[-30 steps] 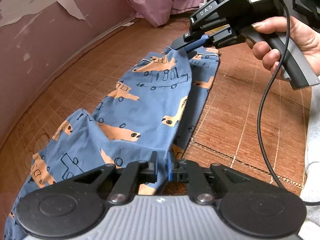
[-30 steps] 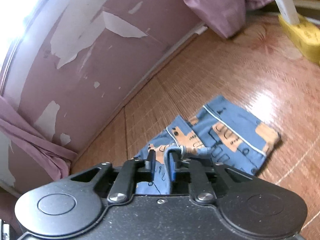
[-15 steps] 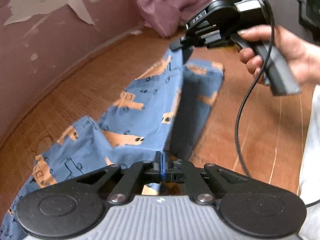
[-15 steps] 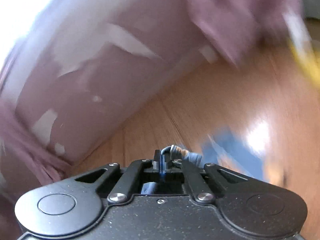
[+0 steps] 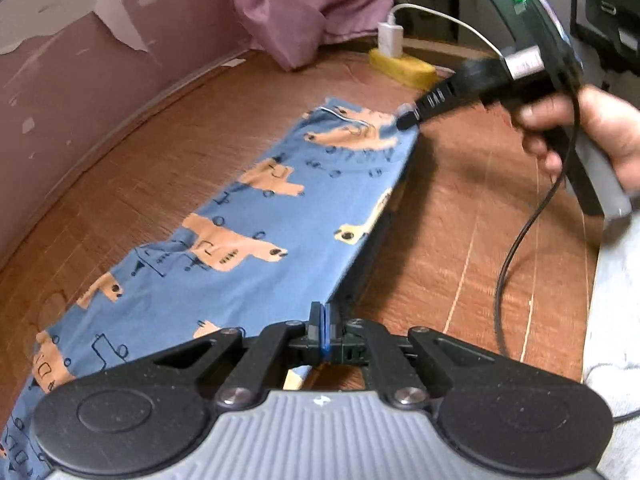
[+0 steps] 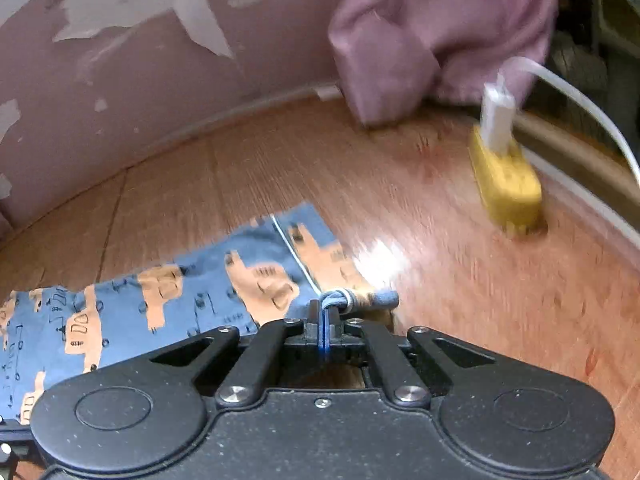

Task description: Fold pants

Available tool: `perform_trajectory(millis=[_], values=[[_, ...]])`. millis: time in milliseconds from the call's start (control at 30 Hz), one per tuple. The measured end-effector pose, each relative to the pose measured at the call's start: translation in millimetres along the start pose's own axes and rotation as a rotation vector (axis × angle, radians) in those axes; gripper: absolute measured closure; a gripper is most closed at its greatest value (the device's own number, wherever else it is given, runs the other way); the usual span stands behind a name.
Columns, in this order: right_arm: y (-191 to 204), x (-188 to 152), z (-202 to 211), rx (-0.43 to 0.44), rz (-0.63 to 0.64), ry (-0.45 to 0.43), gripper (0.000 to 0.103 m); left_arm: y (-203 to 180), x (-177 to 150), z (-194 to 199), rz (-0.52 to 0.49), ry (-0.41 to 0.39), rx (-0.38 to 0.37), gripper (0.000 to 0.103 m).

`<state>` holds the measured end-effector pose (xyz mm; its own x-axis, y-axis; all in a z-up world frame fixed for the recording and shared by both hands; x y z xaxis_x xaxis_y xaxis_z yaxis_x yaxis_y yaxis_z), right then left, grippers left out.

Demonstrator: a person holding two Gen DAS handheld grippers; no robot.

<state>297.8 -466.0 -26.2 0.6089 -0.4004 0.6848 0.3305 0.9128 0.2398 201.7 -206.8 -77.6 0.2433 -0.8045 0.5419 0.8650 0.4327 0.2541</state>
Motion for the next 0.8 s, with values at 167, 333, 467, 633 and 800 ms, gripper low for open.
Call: perform_trajectory(millis=[167,333,467,633,800], values=[[22.6,-3.7,4.4,-0.052,0.197,-0.083,0.103,2.6,0.5,0.3,0.011,0.006,-0.002,0.103],[11.5,-17.3,-13.6,-0.109,0.184,0.056,0.097,1.5,-8.1,-6.7,0.053,0.047,-0.074,0.102],[9.8,-20.4,-10.5,-0.141,0.212,0.054,0.081,10.5,-18.5,0.6,0.128,0.026,-0.116,0.069],[10.5,-18.5,-2.6,-0.213,0.258,-0.02,0.027,48.2,-42.4,36.8,0.312,-0.05,-0.079,0.048],[26.1,-13.3,7.7,-0.083,0.226,-0.12,0.022,122.1,-88.7,62.8,0.53,-0.016,0.161,0.042]])
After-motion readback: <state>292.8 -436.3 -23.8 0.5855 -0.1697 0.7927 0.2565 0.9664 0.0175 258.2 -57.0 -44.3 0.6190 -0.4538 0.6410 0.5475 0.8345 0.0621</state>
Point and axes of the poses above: each gripper's, at about its wrist camera, not at the fingertips, and z roughly against the way its jaws point, y to its left, x to its top, the point moved 6 cm from there along -z, roughly the way its jaws point, and after that the axes turned 12 degrees about -z, right-handed, at the moved point
